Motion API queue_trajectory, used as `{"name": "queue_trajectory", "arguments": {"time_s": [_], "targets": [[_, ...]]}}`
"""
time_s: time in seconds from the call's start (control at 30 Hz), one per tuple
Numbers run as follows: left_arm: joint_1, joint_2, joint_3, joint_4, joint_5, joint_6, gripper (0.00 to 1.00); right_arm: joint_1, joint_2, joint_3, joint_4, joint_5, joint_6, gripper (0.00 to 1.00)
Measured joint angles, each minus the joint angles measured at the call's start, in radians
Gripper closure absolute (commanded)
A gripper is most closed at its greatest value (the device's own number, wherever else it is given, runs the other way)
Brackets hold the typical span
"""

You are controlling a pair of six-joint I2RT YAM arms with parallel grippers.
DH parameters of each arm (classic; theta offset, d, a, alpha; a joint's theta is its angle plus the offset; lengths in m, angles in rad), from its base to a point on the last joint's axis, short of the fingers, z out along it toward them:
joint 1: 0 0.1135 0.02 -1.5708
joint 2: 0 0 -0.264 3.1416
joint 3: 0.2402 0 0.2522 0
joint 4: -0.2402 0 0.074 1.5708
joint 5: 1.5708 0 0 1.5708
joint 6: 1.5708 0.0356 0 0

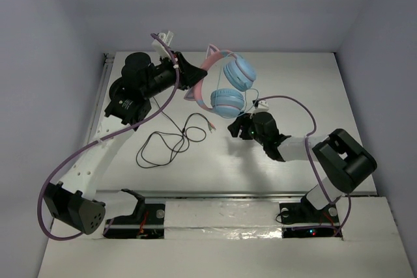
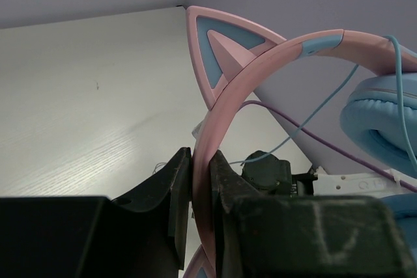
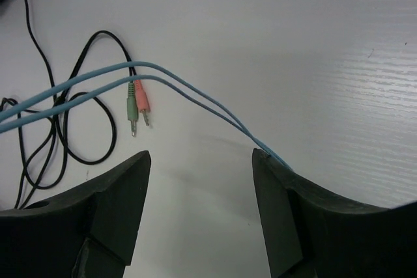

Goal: Wrap the headphones

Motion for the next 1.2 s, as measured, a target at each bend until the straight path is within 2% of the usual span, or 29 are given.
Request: {"name": "queue_trajectory", "arguments": {"time_s": [0.13, 0.17, 0.2, 0.23, 0.33, 0.47, 0.6, 0.73, 0.83, 0.97, 1.2], "targets": [[0.000, 0.000, 0.014, -0.011, 0.000, 0.002, 1.00, -0.006, -0.014, 0.000, 0.003, -0.032, -0.002, 0.50], [0.000, 0.000, 0.018, -0.014, 0.000, 0.002, 1.00, -0.006, -0.026, 0.000, 0.002, -0.056, -0.002, 0.51], [0.000, 0.000, 0.021, -0.014, 0.000, 0.002, 1.00, -0.007, -0.044, -0.002, 0.003, -0.078, 0.002, 0.54], [0.000, 0.000, 0.024, -0.013, -0.001, 0.002, 1.00, -0.007, -0.071, -0.010, 0.004, -0.105, 0.003, 0.62], [0.000, 0.000, 0.025, -0.013, 0.000, 0.002, 1.00, -0.007, -0.172, -0.043, 0.003, -0.157, 0.010, 0.73], [0.000, 0.000, 0.025, -0.013, 0.000, 0.002, 1.00, -0.007, -0.284, -0.079, -0.012, -0.176, 0.015, 0.73], [0.000, 0.000, 0.026, -0.014, -0.001, 0.002, 1.00, -0.007, -0.327, -0.091, -0.045, -0.150, 0.018, 0.71], [0.000, -0.003, 0.032, -0.015, -0.001, 0.003, 1.00, -0.008, -0.346, -0.106, -0.076, -0.095, 0.018, 0.46], [0.000, -0.013, 0.032, -0.017, 0.000, 0.003, 1.00, -0.021, -0.335, -0.105, -0.082, -0.067, 0.010, 0.39], [0.000, -0.031, 0.032, -0.017, 0.000, 0.003, 1.00, -0.090, -0.280, -0.098, -0.073, -0.082, 0.009, 0.34], [0.000, -0.044, 0.032, -0.018, 0.008, 0.003, 1.00, -0.117, -0.166, -0.021, -0.068, -0.148, -0.025, 0.36]]}}
